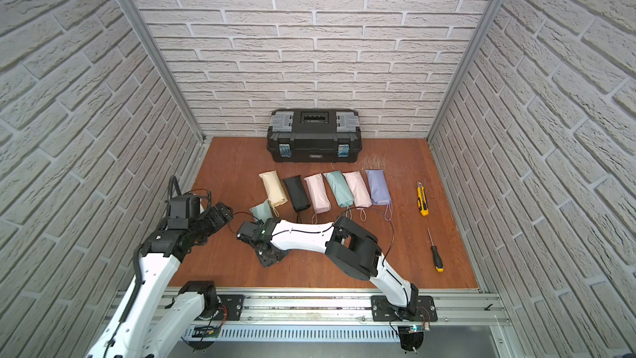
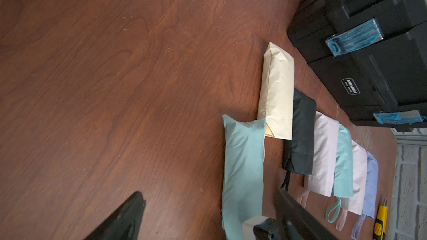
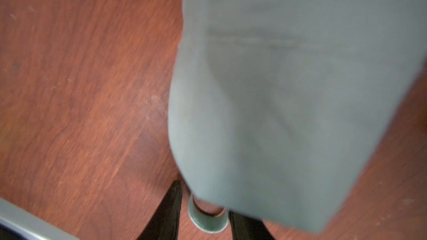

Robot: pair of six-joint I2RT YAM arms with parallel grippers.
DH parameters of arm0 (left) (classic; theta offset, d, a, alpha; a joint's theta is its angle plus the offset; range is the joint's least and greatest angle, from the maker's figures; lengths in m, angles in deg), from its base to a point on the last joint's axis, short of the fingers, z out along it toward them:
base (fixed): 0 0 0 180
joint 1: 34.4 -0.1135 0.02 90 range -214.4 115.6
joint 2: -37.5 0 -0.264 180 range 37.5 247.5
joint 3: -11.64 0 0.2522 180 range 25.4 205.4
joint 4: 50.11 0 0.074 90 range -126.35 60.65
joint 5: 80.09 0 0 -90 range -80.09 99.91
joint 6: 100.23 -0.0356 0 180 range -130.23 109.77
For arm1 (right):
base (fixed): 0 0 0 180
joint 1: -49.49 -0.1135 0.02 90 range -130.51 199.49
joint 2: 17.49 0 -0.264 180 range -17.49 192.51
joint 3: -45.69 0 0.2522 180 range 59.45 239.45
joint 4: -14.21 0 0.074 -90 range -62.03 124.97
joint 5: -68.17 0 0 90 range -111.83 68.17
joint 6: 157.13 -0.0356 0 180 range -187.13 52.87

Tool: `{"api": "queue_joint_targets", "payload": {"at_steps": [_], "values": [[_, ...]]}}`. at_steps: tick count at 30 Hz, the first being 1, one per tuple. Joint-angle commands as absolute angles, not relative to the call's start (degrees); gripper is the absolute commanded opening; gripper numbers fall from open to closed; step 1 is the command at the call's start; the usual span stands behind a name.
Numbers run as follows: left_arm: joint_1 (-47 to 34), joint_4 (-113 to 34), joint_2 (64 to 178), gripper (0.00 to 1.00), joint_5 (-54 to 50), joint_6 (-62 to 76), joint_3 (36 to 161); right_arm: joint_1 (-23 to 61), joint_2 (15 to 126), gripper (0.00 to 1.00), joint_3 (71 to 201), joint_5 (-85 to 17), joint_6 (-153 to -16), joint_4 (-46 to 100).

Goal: Take umbrellas out of sleeves
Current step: Adjust the umbrella at the center of the board.

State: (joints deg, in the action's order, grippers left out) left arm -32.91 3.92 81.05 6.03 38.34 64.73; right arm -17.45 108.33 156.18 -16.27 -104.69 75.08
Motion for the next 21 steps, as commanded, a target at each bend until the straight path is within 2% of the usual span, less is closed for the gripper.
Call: {"api": "queue_joint_targets", "payload": {"at_steps": [1, 4, 6, 9, 13, 21], "values": [[-33.5, 3.8, 80.9, 0.89, 6.8, 37.5, 64.8, -17.8, 108.7, 0.35, 157.0, -15.4, -105.5, 76.6], [-33.7, 3.5, 81.2, 0.89, 6.8, 37.5, 64.8, -17.8, 108.9, 0.31, 157.3, -15.2, -105.3, 77.0], [-33.8, 3.3, 81.5, 0.89, 6.8, 37.6, 64.7, -17.8, 108.9, 0.24, 157.3, -14.9, -105.2, 77.3], [-33.8, 3.0, 82.0, 0.89, 6.5, 37.7, 64.6, -17.8, 108.5, 0.19, 156.7, -14.1, -105.3, 77.7], [-33.8, 2.7, 82.2, 0.89, 6.2, 38.2, 64.4, -17.7, 108.0, 0.03, 156.1, -13.3, -105.2, 78.0], [-33.7, 2.3, 83.5, 0.89, 5.5, 37.6, 64.9, -16.3, 105.5, 0.03, 151.8, -13.9, -104.9, 75.0]]}}
